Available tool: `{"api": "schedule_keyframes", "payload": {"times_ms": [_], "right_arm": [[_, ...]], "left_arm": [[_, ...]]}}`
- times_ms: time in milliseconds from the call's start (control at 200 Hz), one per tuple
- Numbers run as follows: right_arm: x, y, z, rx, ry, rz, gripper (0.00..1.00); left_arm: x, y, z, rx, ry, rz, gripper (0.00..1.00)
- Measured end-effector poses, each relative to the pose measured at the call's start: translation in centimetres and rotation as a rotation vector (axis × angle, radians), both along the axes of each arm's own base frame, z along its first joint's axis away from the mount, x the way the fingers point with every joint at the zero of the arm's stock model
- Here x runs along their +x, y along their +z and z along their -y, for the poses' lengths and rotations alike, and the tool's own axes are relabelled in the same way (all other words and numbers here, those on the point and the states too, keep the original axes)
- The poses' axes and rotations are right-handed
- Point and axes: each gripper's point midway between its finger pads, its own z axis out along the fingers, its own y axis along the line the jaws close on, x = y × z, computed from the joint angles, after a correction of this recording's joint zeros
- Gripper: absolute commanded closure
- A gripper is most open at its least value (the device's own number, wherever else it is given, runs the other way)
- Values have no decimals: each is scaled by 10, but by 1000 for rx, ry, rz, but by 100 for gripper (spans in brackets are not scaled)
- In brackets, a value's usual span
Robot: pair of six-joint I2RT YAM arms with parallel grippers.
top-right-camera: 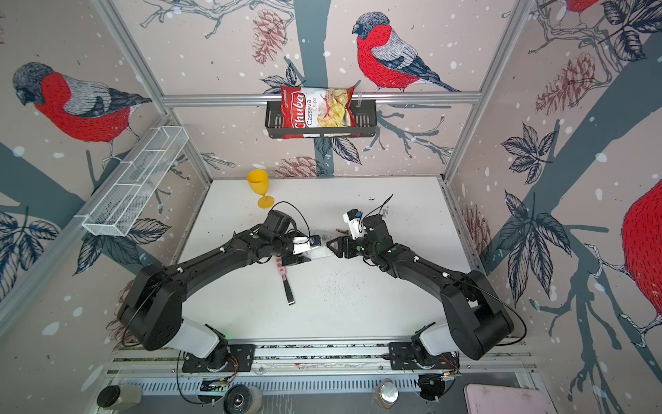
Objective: Unload the batteries from the remote control
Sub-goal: 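Slide the battery cover off the remote with the right gripper while the left holds it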
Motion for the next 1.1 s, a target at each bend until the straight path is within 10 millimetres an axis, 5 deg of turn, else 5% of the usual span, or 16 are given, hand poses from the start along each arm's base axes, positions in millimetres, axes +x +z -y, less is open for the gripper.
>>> {"api": "schedule_keyframes", "payload": {"times_ms": [175, 385, 1101], "right_arm": [[-1, -7, -16, -66, 26, -26, 38], [0, -6, -24, -102, 33, -32, 40], [-2, -7, -14, -165, 15, -23, 67]], "left_arm": [[-2, 1, -1, -22, 6, 15, 64], [1, 11, 1, -57, 17, 51, 64], [8, 4, 0, -49, 52, 67, 65]]}}
